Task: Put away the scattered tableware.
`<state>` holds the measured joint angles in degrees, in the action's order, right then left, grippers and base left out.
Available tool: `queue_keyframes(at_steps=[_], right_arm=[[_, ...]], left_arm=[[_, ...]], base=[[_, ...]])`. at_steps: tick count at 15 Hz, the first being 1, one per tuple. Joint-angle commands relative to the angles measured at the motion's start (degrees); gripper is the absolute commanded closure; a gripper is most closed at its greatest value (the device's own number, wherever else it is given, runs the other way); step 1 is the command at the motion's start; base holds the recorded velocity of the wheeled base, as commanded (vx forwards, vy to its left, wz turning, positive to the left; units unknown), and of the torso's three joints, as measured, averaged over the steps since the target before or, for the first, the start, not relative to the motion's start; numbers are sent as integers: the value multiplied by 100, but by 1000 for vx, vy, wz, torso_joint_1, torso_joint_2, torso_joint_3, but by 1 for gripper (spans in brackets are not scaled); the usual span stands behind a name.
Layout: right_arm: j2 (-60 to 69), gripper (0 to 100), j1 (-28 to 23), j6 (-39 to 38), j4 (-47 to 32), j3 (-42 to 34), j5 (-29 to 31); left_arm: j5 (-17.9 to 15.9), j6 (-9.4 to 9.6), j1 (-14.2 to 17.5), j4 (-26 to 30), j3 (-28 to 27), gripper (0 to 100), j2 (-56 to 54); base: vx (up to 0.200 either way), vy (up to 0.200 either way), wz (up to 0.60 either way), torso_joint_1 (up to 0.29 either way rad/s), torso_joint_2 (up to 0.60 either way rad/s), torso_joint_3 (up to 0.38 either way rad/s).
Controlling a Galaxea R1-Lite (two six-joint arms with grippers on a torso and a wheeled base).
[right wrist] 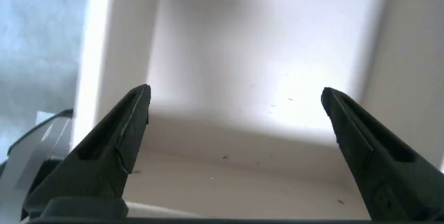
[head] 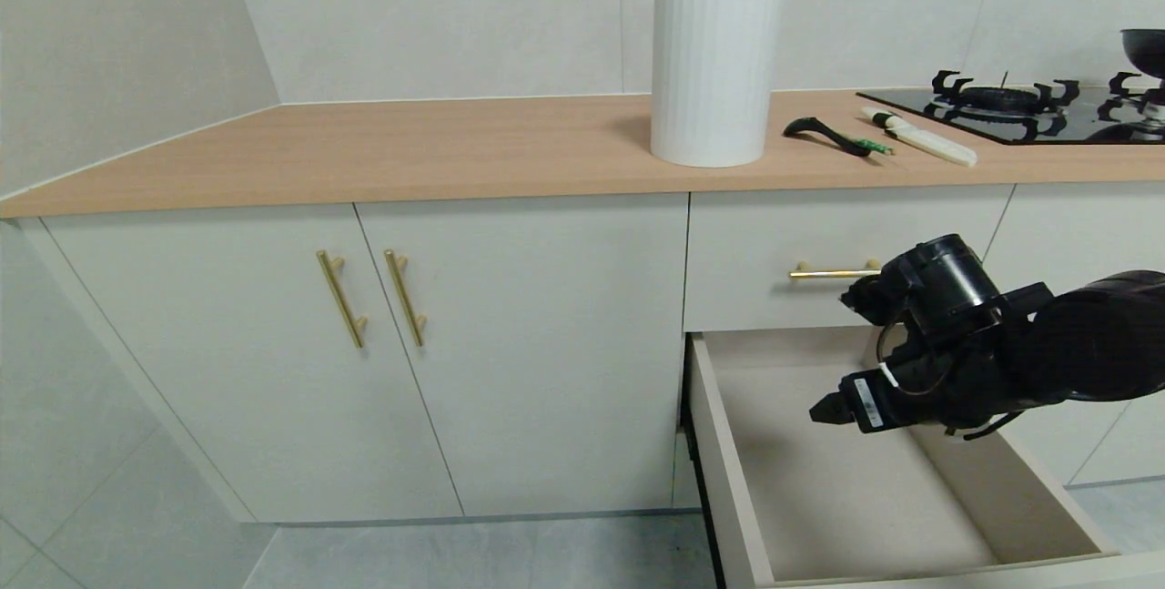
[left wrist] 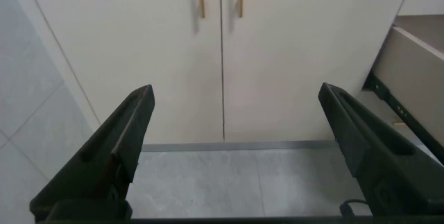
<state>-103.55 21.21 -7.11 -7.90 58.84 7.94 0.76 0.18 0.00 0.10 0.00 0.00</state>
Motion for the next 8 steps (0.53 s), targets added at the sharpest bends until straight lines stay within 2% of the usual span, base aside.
queue_keyframes(at_steps=[1,8], right_arm=[[98,0,-108,-1,113,-5,6],[203,0,-117,-1,140,-5,323]], left_arm=[[4,-1,0,-1,0,0,9],[4,-1,0,-1,0,0,9]], base=[[0,0,0,0,0,0],[0,0,0,0,0,0]])
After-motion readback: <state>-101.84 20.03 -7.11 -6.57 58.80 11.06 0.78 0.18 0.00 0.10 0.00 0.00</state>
